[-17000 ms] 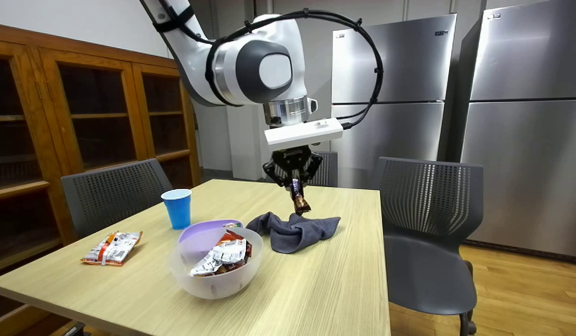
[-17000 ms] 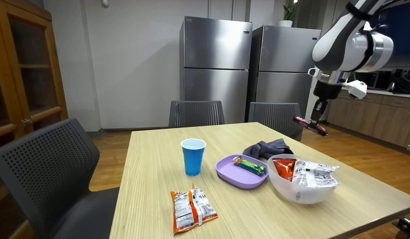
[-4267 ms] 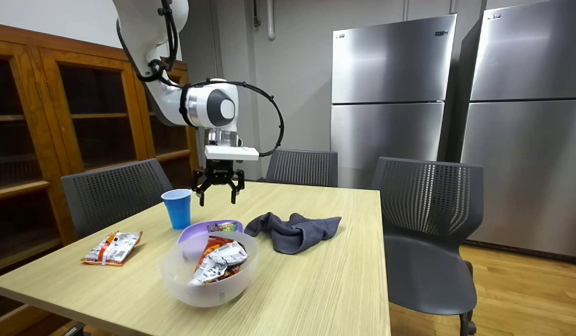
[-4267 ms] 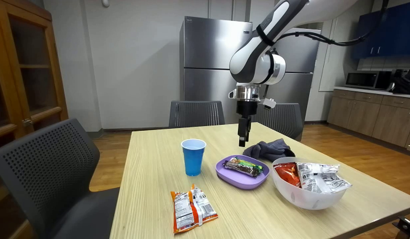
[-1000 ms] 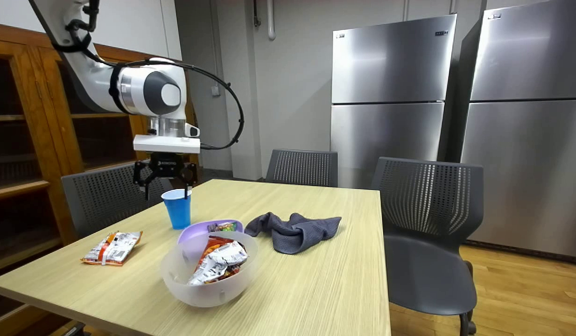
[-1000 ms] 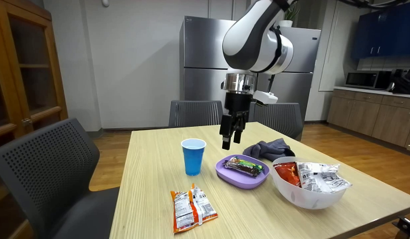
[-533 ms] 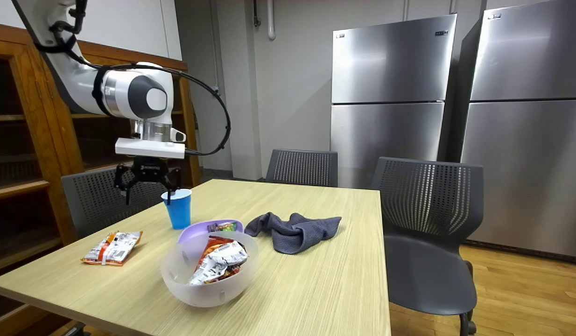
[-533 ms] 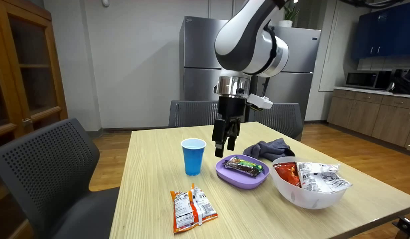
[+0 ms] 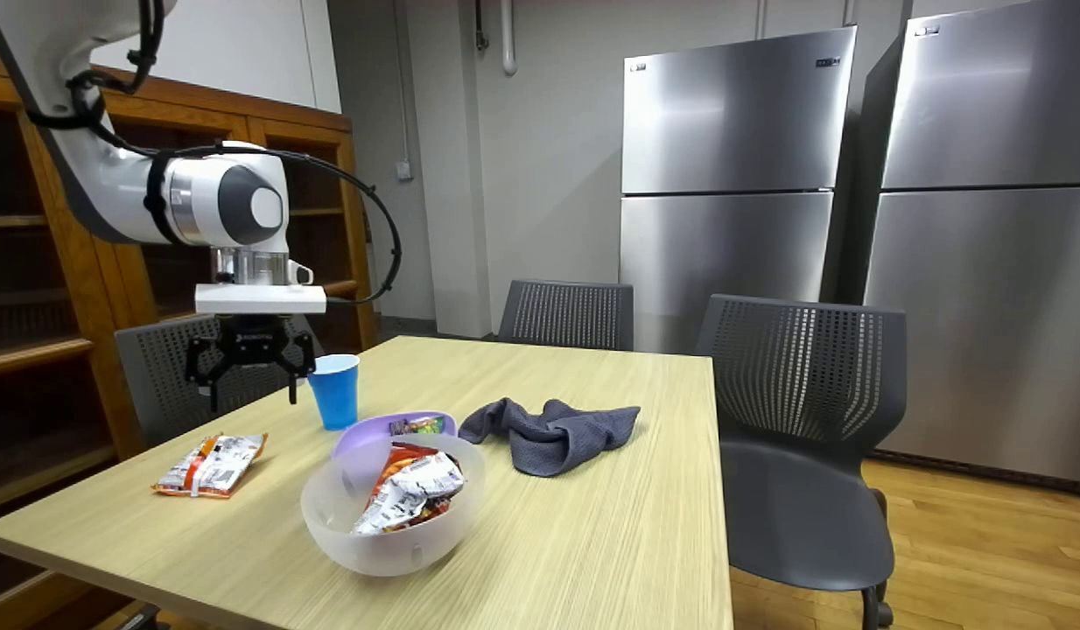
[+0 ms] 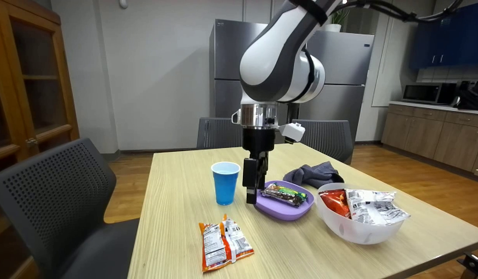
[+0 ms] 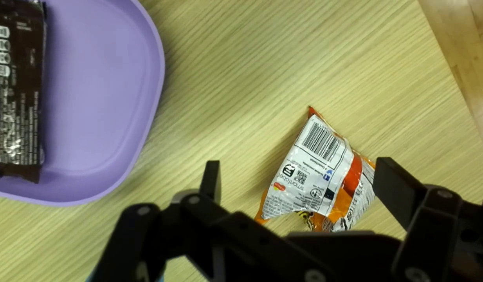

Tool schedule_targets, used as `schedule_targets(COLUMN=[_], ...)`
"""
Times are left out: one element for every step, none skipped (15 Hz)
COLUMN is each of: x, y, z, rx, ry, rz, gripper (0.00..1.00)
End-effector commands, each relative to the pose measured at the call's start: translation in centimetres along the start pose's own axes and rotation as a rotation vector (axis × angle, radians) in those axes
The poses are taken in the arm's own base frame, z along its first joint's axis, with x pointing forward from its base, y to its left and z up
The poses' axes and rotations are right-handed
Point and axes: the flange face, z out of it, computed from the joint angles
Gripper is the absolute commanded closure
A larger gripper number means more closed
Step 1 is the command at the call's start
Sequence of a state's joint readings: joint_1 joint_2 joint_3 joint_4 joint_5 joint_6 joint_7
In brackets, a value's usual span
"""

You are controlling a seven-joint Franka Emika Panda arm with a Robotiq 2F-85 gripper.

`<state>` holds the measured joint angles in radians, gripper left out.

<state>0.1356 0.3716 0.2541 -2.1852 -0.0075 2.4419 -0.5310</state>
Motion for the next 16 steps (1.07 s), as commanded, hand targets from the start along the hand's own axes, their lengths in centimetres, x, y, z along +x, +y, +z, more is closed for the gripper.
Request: schedule_targets(x=[1.1, 1.4, 1.7, 1.9, 2.1, 2.2, 1.7, 1.7, 1.7, 1.7, 1.7, 1.7, 1.7, 1.7, 1.7, 1.7], y=[-1.1, -1.2, -1.4, -1.4, -1.4, -1.1, -1.3, -1.3, -1.3, -1.3, -1.3, -1.3, -1.3, -1.3, -1.3, -1.3], z=[0.6, 0.7, 0.8, 0.9, 1.0, 1.3, 1.2, 1.4, 1.6, 1.7, 1.7, 1.7, 1.7, 1.7, 1.7, 1.7], rx=[-0.062, -0.087, -0.107, -0.125, -0.138, -0.139, -0.118, -0.118, -0.116, -0.115, -0.114, -0.114, -0.114, -0.114, -0.114, -0.114], ry=[-0.003, 0.000, 0.004, 0.010, 0.015, 0.014, 0.005, 0.004, 0.002, 0.001, 0.000, 0.000, 0.000, 0.000, 0.000, 0.000], rz=[-0.135, -0.177, -0.214, -0.246, -0.271, -0.275, -0.224, -0.226, -0.225, -0.225, -0.225, -0.225, -0.225, -0.225, -0.225, -0.225], gripper=[0.00, 0.00, 0.00, 0.00, 0.00, 0.00, 0.00, 0.00, 0.00, 0.00, 0.00, 0.00, 0.00, 0.00, 0.00, 0.00])
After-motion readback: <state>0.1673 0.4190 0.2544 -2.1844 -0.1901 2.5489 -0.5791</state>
